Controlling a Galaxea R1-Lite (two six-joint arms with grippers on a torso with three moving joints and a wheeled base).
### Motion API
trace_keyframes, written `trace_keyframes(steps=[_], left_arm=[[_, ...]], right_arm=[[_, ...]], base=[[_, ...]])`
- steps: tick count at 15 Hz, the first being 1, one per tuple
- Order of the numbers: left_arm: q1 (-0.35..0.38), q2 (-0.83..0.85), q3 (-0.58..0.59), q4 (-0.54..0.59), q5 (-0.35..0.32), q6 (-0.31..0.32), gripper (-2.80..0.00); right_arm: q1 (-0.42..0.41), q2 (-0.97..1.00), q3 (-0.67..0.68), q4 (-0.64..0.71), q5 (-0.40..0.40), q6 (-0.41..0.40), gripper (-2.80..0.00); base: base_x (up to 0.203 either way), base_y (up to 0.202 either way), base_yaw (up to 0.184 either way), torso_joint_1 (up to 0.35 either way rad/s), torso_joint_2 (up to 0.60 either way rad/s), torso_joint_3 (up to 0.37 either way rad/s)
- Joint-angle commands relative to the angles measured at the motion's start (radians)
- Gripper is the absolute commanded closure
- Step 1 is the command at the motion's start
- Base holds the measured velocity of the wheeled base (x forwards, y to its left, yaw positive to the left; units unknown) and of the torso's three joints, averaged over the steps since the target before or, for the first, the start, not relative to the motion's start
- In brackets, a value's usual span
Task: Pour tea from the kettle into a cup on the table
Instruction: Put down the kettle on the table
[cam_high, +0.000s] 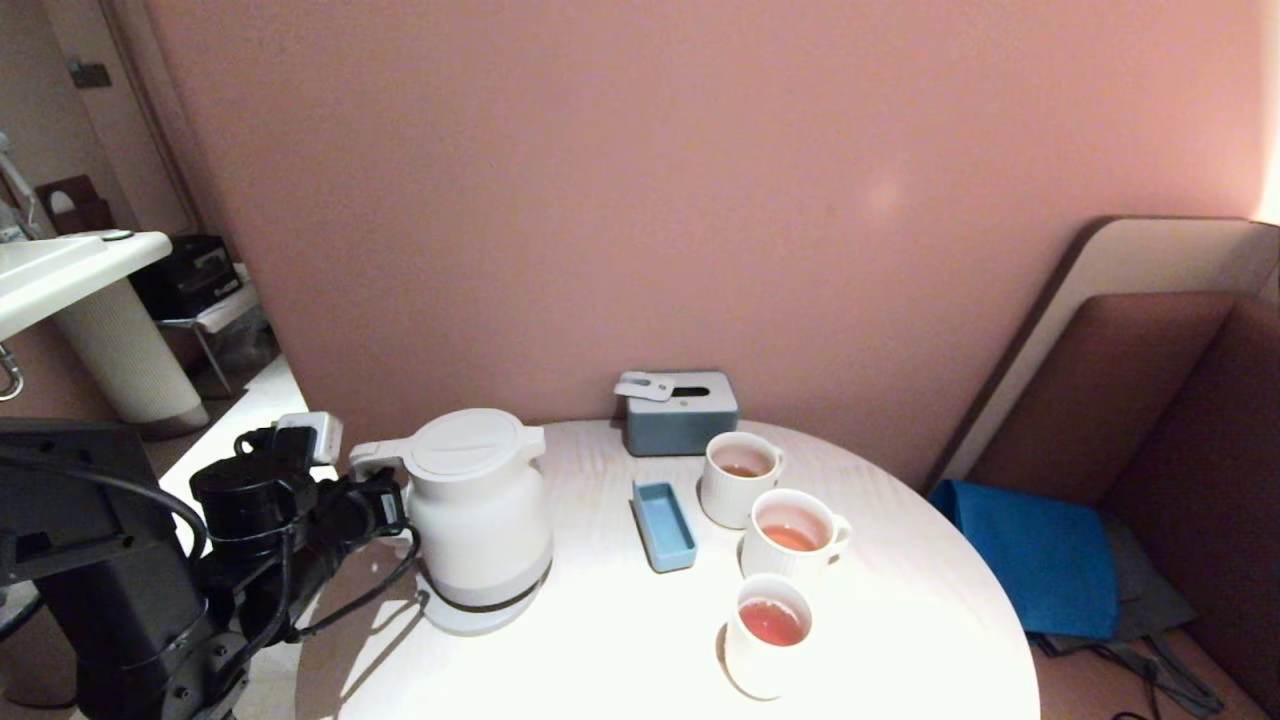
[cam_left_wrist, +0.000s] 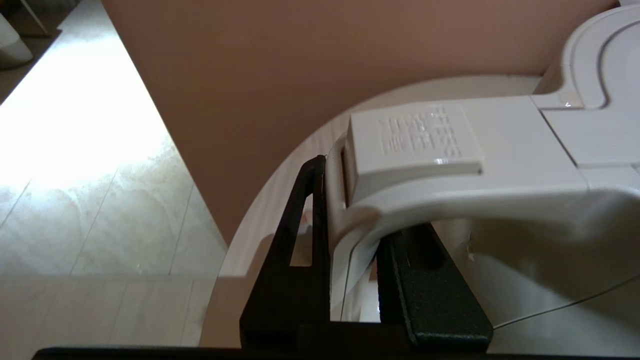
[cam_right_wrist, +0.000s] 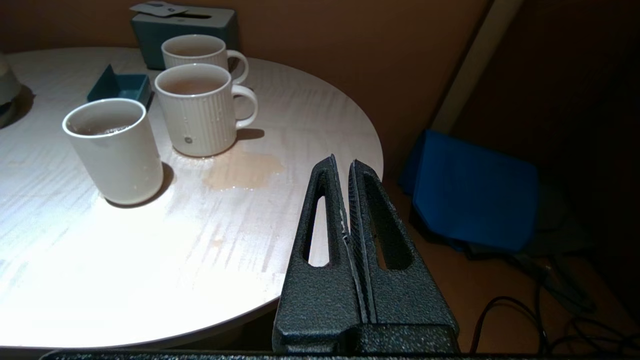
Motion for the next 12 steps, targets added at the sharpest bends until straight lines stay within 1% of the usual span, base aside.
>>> trace_keyframes(steps=[1, 4, 8, 12], left_arm=[[0.003, -0.057, 0.019, -0.003, 0.001, 0.005, 0.00], [0.002, -0.082, 0.047, -0.003, 0.001, 0.038, 0.00], [0.003, -0.070, 0.064, -0.009, 0.001, 0.038, 0.00], [0.009, -0.037, 0.032, -0.011, 0.001, 0.038, 0.00]], right_arm=[[0.001, 0.001, 0.000, 0.000, 0.001, -0.001, 0.00], [-0.001, 0.001, 0.000, 0.000, 0.001, -0.001, 0.00], [-0.001, 0.001, 0.000, 0.000, 0.001, -0.001, 0.00], [-0.001, 0.001, 0.000, 0.000, 0.001, -0.001, 0.00]], base=[[0.000, 0.000, 0.000, 0.000, 0.00, 0.000], [0.000, 0.000, 0.000, 0.000, 0.00, 0.000], [0.000, 0.000, 0.000, 0.000, 0.00, 0.000], [0.000, 0.000, 0.000, 0.000, 0.00, 0.000]])
